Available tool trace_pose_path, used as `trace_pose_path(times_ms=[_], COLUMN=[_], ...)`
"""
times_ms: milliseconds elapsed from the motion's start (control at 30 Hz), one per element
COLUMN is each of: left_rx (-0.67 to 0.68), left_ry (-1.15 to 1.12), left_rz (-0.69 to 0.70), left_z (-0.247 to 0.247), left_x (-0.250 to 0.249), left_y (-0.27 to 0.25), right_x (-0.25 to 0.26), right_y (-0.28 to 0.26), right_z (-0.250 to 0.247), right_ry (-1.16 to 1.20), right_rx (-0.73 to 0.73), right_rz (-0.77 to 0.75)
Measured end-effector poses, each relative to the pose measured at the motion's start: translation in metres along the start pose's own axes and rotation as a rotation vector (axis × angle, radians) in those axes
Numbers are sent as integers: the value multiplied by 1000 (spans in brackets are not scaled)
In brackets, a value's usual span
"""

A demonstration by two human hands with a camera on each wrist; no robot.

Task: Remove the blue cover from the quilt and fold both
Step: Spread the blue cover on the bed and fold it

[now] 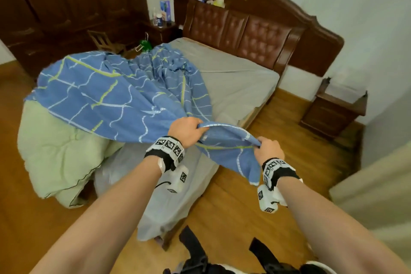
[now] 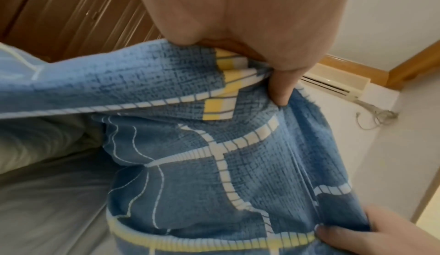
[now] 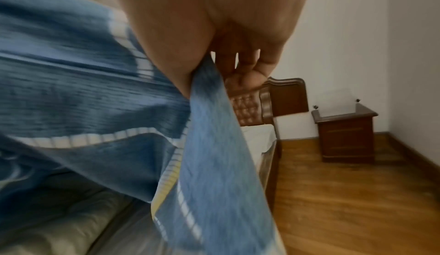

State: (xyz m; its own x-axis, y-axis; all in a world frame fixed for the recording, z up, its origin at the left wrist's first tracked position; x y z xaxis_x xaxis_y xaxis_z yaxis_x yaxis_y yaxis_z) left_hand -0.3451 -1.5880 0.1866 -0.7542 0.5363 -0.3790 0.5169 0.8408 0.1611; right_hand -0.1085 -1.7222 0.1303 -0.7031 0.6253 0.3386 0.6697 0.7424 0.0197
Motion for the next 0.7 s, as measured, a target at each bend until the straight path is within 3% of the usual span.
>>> trace_pose_path(times_ms=[133, 200, 300, 433, 567, 700], left_rx=[13, 98, 151, 15, -69, -104], left_ry=[8, -4, -102, -144, -62, -194], left_rz=[-123, -116, -34, 28, -82, -308], left_z=[24, 42, 59, 71, 95, 104], left_x=[-1, -3, -26, -83, -132, -169], left_y=[10, 12, 27, 69, 98, 91], right_x=[-7, 7, 32, 29, -20, -58], right_y=[33, 49, 76, 113, 162, 189], right_z=[-9, -17, -34, -43, -45, -18], right_ry=[385, 591, 633, 525, 607, 532], right_rx=[-196, -206, -97, 135, 151, 423], right_rz=[159, 79, -233, -562, -585, -569])
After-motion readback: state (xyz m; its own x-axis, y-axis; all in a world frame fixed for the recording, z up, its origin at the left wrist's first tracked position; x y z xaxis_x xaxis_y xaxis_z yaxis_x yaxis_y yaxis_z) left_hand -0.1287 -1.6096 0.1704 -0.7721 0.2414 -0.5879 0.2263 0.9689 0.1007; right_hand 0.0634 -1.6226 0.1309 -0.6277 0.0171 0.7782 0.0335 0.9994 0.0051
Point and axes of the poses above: each hand's wrist, its own y-axis towards the middle knuckle, its own z-axis out of the palm, x = y × z, the point moved 1 cm from there along y, towards the middle knuckle, and after that the axes turned 7 degrees about -x, right-handed, at the moved point
